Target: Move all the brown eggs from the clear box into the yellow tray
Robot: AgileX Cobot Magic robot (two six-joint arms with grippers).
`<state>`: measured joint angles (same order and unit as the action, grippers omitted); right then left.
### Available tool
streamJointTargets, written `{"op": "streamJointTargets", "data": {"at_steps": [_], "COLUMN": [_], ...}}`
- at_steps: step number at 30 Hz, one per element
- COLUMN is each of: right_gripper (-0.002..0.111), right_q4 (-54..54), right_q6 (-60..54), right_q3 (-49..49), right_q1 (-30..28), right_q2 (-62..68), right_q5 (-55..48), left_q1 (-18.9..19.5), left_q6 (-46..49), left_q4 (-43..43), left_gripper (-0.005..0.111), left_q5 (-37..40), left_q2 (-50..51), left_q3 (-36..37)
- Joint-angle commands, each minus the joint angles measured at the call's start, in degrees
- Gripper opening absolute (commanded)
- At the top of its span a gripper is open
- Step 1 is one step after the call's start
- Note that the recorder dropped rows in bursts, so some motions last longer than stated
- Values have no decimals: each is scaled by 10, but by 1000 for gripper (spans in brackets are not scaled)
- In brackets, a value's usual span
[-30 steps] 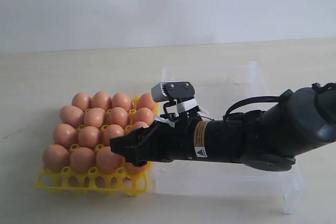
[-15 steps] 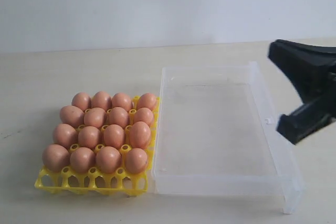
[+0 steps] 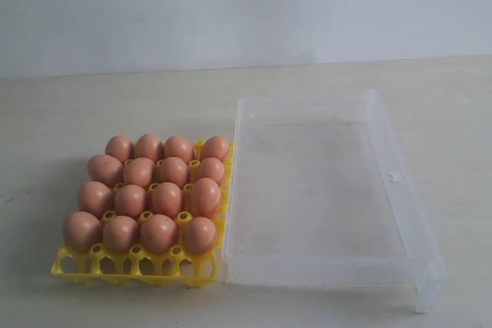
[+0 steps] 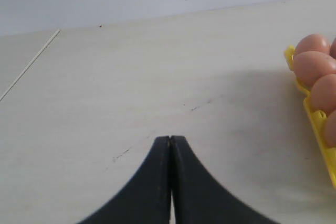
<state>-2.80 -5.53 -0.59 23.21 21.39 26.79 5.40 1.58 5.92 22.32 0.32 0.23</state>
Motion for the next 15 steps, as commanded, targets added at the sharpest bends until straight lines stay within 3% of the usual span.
{"op": "streamJointTargets", "data": {"at_steps": [1,5,15], "right_gripper": [0,0,0], "right_q4": [4,4,1], "right_q6": [-5,-4,-4], "right_q3": [2,6,6], "right_q1": [-78,-137,-206], "right_q2": [-63,-115,-191], "right_q5": [-24,-65,-156], "left_q1": [-3,-3,-3], "left_q6": [-3,-3,-3], "left_q4": [-1,-1,-1], "left_gripper": [0,0,0], "left_q5": [-5,-5,-5], "left_q2": [-3,-3,-3], "left_q3": [-2,-2,-2]}}
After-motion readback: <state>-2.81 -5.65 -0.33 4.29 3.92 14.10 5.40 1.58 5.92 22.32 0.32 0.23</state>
